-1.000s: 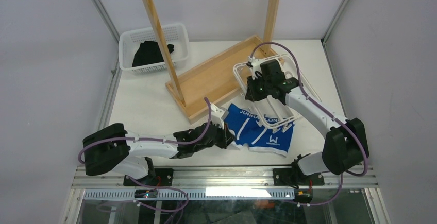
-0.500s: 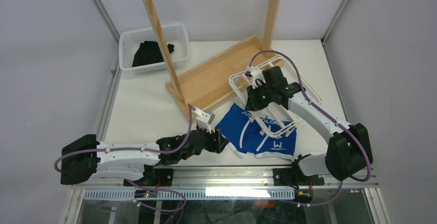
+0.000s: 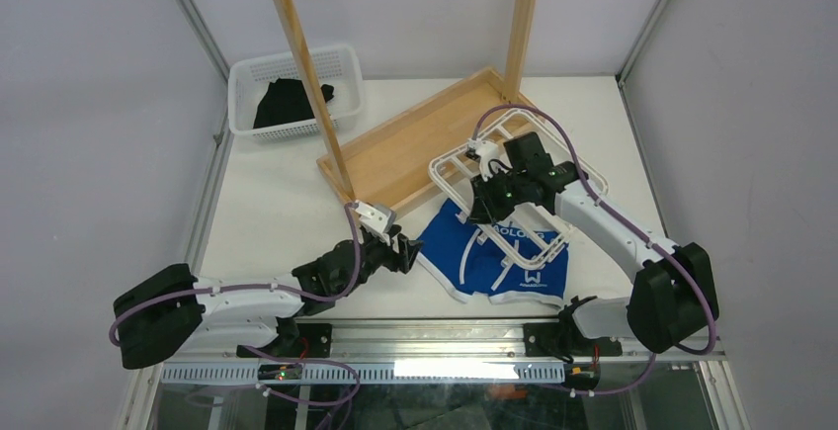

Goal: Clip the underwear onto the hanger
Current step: Adjust the underwear at the center of the board.

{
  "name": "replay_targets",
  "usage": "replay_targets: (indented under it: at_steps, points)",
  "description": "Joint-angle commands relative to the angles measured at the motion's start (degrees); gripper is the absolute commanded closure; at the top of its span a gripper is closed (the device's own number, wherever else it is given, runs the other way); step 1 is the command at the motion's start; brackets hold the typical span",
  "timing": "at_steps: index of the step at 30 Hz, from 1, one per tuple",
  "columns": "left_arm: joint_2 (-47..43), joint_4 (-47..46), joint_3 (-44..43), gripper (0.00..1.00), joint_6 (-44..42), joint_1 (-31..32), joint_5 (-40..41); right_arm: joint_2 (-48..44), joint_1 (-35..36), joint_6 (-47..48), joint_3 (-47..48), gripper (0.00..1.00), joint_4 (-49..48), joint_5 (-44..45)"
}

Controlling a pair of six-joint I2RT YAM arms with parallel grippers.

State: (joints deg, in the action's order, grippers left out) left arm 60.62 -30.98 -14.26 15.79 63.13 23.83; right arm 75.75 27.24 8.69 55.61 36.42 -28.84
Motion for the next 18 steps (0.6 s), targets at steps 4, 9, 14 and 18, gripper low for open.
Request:
replay_targets:
  at_steps: [4, 9, 14, 18]
  points:
    - [8.1, -18.7, -1.7, 0.38, -10.2, -3.9, -11.3, -1.4, 0.6, 4.5, 2.9, 1.0, -1.6, -0.6]
    - [10.4, -20.4, -4.0, 0.33, -12.7, -4.2, -17.0, -2.1, 0.5, 6.9, 4.6, 1.0, -0.4, 0.7]
    - [11.3, -23.6, -3.0, 0.37, -12.2, -5.6, -16.6, -1.8, 0.6, 11.4, 7.6, 1.0, 1.6, 1.3]
    - [11.6, -25.6, -1.7, 0.4, -12.0, -6.4, -15.6, -1.5, 0.6, 16.6, 9.8, 1.0, 4.6, 4.3]
